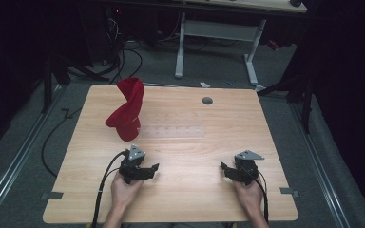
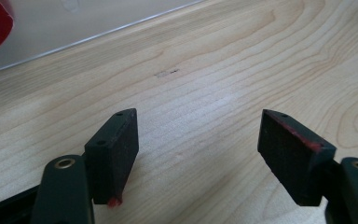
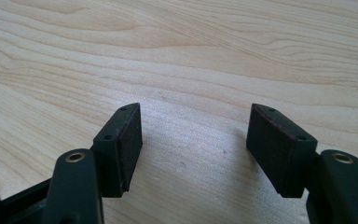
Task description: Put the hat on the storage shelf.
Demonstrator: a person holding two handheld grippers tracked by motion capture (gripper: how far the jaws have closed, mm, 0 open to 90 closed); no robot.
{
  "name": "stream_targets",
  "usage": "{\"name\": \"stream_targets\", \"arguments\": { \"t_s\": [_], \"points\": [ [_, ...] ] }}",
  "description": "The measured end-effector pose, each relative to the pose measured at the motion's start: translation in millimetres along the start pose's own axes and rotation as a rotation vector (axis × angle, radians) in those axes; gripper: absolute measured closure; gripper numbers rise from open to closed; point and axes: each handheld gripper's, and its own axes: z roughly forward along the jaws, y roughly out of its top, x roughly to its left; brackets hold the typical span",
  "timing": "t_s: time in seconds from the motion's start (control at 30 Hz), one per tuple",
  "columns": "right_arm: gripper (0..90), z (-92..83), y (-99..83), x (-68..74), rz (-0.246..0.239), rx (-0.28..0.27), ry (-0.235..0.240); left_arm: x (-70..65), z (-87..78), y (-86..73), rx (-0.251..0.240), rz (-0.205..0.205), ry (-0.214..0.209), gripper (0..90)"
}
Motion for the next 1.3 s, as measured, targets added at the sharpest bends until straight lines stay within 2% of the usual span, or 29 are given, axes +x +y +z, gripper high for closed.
{"name": "stream_targets", "arguments": {
  "t_s": [0.33, 0.5, 0.63, 1.3],
  "points": [
    [36.0, 0.0, 0.0, -0.1, -0.002, 0.000, 0.000, 4.7, 10.0, -5.5, 0.004, 0.013, 0.033, 29.2],
    [35.9, 0.0, -0.1, 0.0, -0.002, 0.000, -0.001, 3.3, 12.1, -8.5, -0.006, 0.044, 0.046, 29.1],
    [35.9, 0.0, -0.1, 0.0, -0.002, 0.000, -0.001, 0.7, 13.7, -12.6, -0.006, 0.090, 0.060, 28.6],
    [35.5, 0.1, -0.1, 0.1, -0.003, 0.000, 0.001, -0.1, 14.4, -13.0, -0.006, 0.087, 0.061, 26.0]
  ]
}}
